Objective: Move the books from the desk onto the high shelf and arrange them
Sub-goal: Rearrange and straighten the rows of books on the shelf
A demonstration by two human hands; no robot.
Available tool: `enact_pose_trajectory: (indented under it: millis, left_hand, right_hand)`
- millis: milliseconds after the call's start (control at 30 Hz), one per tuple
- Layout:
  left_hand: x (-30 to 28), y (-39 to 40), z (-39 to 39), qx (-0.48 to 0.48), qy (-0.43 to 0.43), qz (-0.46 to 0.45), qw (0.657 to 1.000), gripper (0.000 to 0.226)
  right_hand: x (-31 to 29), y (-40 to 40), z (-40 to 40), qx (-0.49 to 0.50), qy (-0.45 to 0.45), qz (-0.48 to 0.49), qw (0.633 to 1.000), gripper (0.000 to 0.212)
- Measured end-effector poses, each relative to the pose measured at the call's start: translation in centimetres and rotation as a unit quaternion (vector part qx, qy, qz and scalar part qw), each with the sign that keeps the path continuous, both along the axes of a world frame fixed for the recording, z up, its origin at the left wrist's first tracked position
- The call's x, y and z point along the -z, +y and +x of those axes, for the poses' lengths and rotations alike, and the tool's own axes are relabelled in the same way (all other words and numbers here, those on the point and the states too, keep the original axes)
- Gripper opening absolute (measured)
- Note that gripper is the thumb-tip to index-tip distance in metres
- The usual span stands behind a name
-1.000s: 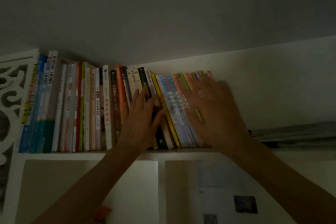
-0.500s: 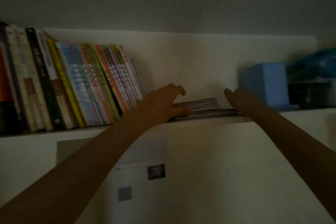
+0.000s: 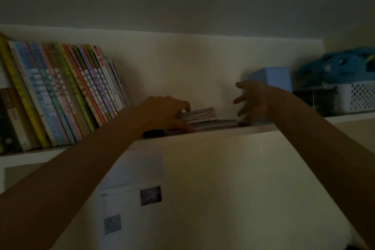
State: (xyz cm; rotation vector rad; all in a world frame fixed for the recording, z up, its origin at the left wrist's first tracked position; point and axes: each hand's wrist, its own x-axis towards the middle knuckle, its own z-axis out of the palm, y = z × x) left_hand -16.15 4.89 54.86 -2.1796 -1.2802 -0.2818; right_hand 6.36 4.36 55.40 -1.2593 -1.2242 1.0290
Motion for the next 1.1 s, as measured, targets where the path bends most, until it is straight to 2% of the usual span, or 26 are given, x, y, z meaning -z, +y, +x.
enact_pose_trajectory:
  millis: [100,300,433,567,667,767,800,833,867,900,933,967,1033,1100]
  left_hand:
    - [-0.3,0.0,0.4,0.01,-0.016,-0.038,0.999,0.066]
    - [-1.1,0.1,1.2,0.013,-0.041,-0.085,0.995,0.069]
    - [-1.8,-0.2,1.7,-0.005,-0.008,-0.119,0.993,0.067]
    - [-1.0,-0.9,2.3,-0.002,0.07,-0.044,0.997,0.055]
    - [-0.2,-1.0,1.9,0.02,0.096,0.022,0.995,0.049]
    - [0.1,-0.9,1.8,0.029,0.115,0.049,0.992,0.047]
    - [0.2,-1.0,1.7,0.032,0.111,0.051,0.992,0.047]
    - [0.3,-1.0,1.7,0.036,0.104,0.052,0.993,0.046]
    - [0.3,-1.1,1.6,0.043,0.093,0.054,0.993,0.044]
    - [0.4,-1.2,1.4,0.052,0.08,0.059,0.994,0.043]
    - [0.4,-1.2,1.3,0.058,0.064,0.069,0.994,0.041]
    - [0.3,-1.1,1.2,0.057,0.047,0.081,0.994,0.041]
    - [-0.2,-0.8,0.9,0.047,0.019,0.105,0.993,0.042]
    - [-0.6,-0.6,0.9,0.041,0.006,0.109,0.993,0.046]
  right_hand:
    - [-0.2,0.2,0.2,-0.033,0.04,-0.007,0.999,0.062]
    - [-0.3,-0.9,-0.9,-0.088,0.057,-0.011,0.994,0.068]
    - [0.1,-1.4,-0.4,-0.137,0.149,-0.005,0.979,0.073]
    - [2.0,-2.1,-0.2,-0.13,0.205,0.019,0.97,0.064]
    - [3.2,-2.6,-0.8,-0.116,0.205,0.049,0.971,0.056]
    - [3.3,-3.3,-1.2,-0.116,0.185,0.083,0.972,0.052]
    - [3.1,-3.5,-1.4,-0.096,0.152,0.099,0.979,0.049]
    - [3.2,-3.5,-1.4,-0.046,0.077,0.13,0.987,0.046]
    - [3.4,-3.2,-1.1,0.041,-0.041,0.173,0.983,0.041]
    - [3.9,-2.7,-0.6,0.141,-0.17,0.226,0.949,0.036]
    - [4.5,-2.3,-0.1,0.209,-0.268,0.283,0.897,0.03]
    - [5.2,-2.0,0.3,0.217,-0.323,0.32,0.864,0.024]
    - [6.3,-1.6,0.3,0.115,-0.399,0.348,0.84,0.024]
    - [6.4,-1.6,-0.3,-0.003,-0.504,0.293,0.812,0.032]
